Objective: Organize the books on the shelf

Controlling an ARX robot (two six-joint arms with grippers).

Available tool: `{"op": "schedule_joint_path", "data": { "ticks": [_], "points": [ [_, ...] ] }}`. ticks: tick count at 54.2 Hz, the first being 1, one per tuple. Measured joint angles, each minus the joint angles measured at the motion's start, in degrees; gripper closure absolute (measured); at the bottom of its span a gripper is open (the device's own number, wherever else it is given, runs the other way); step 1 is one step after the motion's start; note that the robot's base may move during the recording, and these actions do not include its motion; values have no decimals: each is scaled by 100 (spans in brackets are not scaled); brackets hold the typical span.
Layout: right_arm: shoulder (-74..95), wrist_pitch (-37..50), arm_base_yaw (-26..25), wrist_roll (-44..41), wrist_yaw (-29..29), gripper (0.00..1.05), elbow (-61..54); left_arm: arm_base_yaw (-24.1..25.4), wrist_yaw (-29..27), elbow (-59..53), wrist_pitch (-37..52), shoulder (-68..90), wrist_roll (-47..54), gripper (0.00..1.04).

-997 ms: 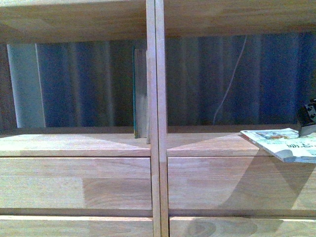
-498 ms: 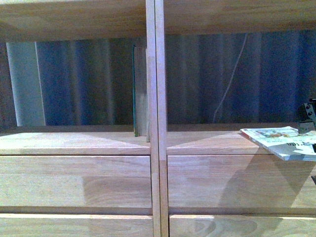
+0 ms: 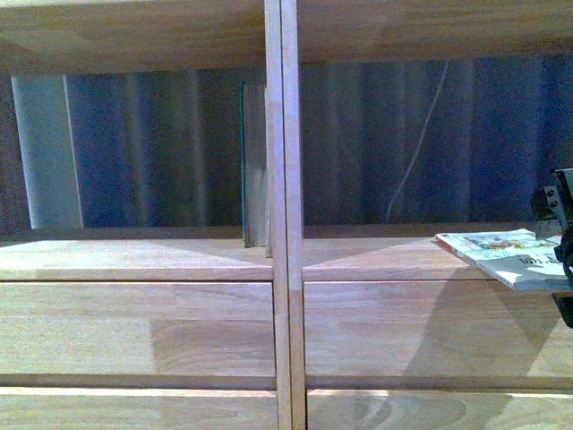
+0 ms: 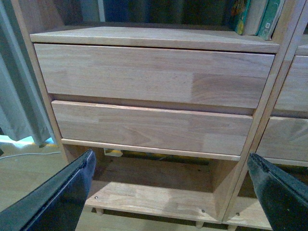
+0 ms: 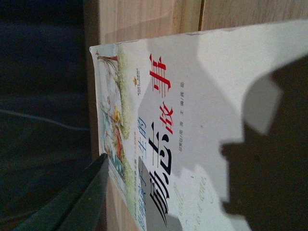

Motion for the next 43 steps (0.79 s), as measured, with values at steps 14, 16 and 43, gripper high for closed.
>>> {"op": "schedule_joint_path", "data": {
  "ticks": [14,16,43],
  "points": [
    [2,50,-15,2,15,89,0,0,0,0,0,0,0,7],
    [-15,81,-20,2,17,94,0,0,0,0,0,0,0,7],
    [-756,450,-136,-282,-7,97,-809,0,0,0,0,0,0,7]
  ]
}}
